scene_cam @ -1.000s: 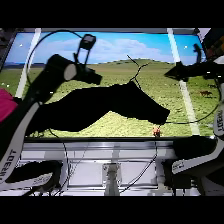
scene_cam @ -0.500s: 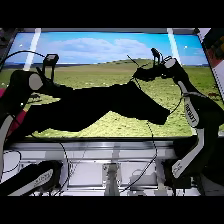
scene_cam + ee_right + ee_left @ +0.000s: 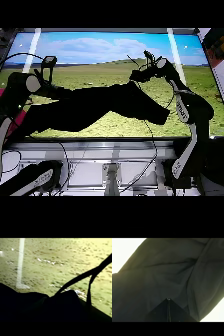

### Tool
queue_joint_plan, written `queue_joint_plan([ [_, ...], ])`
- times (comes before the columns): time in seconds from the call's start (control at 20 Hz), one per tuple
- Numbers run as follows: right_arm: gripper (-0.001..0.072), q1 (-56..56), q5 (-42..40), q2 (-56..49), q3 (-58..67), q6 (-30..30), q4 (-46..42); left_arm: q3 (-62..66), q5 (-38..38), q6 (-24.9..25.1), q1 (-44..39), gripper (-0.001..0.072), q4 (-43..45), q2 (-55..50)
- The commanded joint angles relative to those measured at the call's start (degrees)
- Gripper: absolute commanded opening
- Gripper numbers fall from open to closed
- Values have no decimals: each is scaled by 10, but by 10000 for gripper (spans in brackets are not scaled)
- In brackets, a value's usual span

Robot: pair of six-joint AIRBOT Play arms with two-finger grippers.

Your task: Fold the clothes and pants, and hang the long-sleeved shirts on hangers.

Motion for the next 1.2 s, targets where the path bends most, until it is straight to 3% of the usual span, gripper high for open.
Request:
queue_joint_plan([
  [0.0, 396, -2, 46, -7, 6, 9, -44, 0, 0, 5, 1, 5, 0, 1],
  [0.15, 375, 2, 68, -13, 6, 2, -43, 0, 0, 5, 1, 5, 0, 0],
  [0.25, 282, 8, 78, -14, 6, -16, -41, 0, 0, 5, 1, 5, 0, 0],
  [0.35, 15, 9, 86, -12, 8, -28, -40, 0, 0, 5, 1, 5, 6, 0],
  [0.6, 8, -42, 125, -12, 66, -4, -28, -1, -16, 7, 87, 4, 11, 0],
  [0.75, 8, -123, 139, -5, 100, 55, -29, -1, -59, 81, 170, 4, -23, 0],
  [0.9, 8, -206, 156, 0, 118, 100, -29, -1, -82, 100, 229, 4, -26, 0],
  [1.05, 8, -259, 188, 1, 118, 109, -37, -18, -86, 181, 255, 4, -69, 0],
  [1.15, 9, -280, 205, 1, 118, 110, -52, -55, -85, 186, 261, 3, -70, 0],
])
